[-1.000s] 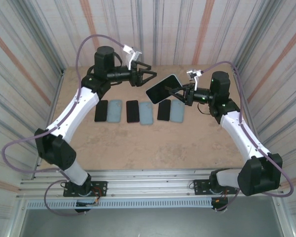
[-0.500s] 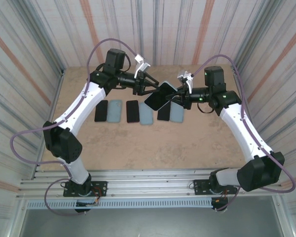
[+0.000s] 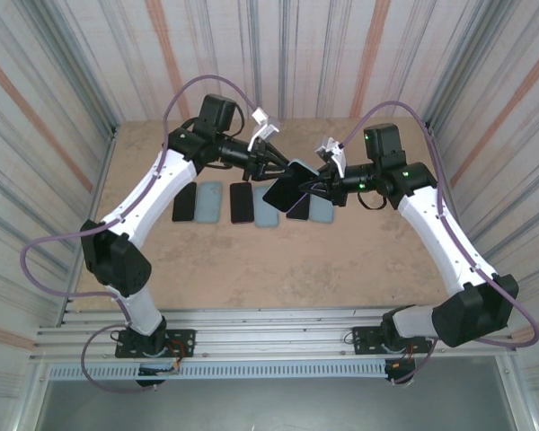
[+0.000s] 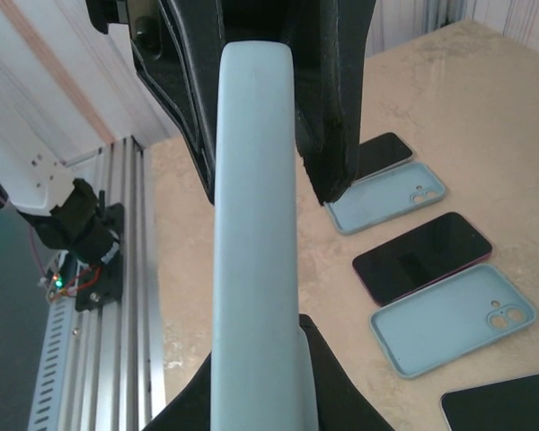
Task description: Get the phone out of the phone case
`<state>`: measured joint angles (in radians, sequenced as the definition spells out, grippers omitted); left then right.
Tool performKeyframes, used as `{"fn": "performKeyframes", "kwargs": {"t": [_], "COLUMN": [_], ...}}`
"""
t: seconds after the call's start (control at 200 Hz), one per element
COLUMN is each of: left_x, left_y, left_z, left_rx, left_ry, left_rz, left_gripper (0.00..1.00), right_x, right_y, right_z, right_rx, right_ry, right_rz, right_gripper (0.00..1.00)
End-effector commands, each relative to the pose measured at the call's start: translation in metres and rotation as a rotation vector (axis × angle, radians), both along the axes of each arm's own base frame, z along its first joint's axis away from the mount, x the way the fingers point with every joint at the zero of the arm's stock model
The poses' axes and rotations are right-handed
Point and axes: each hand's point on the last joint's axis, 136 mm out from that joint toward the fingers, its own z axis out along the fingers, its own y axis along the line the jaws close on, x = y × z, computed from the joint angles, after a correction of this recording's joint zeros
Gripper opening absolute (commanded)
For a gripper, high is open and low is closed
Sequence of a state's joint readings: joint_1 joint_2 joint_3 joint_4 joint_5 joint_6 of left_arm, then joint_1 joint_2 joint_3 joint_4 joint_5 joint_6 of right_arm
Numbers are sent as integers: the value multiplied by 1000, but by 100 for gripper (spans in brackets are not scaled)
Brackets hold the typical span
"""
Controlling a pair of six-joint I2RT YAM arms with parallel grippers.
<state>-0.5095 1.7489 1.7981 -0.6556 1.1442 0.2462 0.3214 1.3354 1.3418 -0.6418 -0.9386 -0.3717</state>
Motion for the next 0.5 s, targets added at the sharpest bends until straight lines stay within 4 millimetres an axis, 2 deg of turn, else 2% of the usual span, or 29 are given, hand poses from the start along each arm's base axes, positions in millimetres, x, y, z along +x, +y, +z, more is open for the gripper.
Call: {"fn": "performKeyframes", "kwargs": {"t": [0.0,0.135,0.21,0.301,0.376,0.436,0.491], "left_x": [-11,-14,-14,-14,-14,-13,-11], "left_y": [-4,-9,-10,-10,-10,-11,-12], "left_z": [2,-1,0,2,4,6,8], "left_rx": [1,4,3,2,-1,-8,-17], "left_ry": [-8,-14,-16,-20,-22,-18,-16], "left_rz": [-43,-59,-61,-60,-58,-58,-52], "left_gripper": [31,30,25,15,11,9,7], "right_x": [-10,-10,-11,-12,-12,-12,-11], "right_y": [3,3,4,4,3,3,2], "right_z": [22,23,23,21,20,18,17], "right_rx": [30,35,36,34,35,35,32], "right_ry": [-67,-61,-59,-55,-57,-59,-64], "right_rz": [43,49,53,54,51,51,44], "right_gripper": [5,5,5,5,6,8,14]}}
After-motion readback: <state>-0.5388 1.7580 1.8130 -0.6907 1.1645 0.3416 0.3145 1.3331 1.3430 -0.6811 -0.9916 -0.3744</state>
